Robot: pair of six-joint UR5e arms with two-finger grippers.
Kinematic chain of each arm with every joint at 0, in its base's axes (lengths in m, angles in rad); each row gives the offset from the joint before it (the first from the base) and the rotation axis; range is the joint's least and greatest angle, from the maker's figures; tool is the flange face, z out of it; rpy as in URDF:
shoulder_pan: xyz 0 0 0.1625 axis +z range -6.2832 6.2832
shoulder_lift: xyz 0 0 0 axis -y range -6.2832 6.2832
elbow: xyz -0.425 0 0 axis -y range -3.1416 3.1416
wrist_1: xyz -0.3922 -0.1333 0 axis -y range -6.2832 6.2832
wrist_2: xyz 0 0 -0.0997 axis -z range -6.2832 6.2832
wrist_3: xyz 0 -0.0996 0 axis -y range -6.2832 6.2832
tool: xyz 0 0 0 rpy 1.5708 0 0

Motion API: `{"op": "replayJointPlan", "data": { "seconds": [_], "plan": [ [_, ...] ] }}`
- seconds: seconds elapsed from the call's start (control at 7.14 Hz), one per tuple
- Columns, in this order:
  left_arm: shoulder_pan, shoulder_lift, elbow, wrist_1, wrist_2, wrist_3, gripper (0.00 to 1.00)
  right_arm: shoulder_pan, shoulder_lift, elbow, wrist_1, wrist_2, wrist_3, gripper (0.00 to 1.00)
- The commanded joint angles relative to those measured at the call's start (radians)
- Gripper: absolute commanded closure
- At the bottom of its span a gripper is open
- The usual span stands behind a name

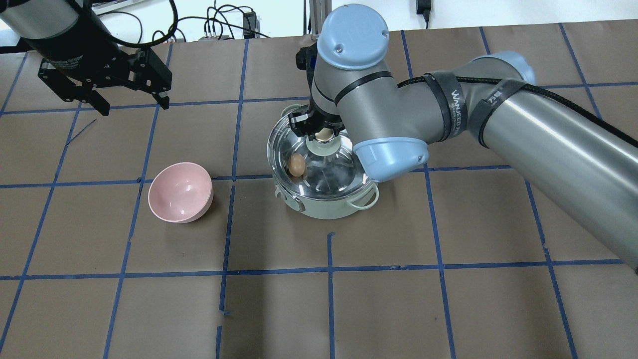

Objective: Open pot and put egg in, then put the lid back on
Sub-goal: 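Lower the glass lid onto the pot with the right gripper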

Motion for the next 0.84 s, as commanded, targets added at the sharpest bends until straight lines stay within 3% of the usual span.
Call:
{"op": "replayJointPlan", "data": {
  "seconds": [0.0,0.7],
  "plan": [
    [0.0,0.001,0.0,0.001,0.0,-0.001,0.0,0.0,0.003,0.002,-0.001,0.003,-0.002,0.62],
    [-0.003,0.003,-0.011,0.0,0.0,-0.013,0.0,-0.001,0.003,0.003,-0.012,0.003,-0.024,0.62]
  ]
}}
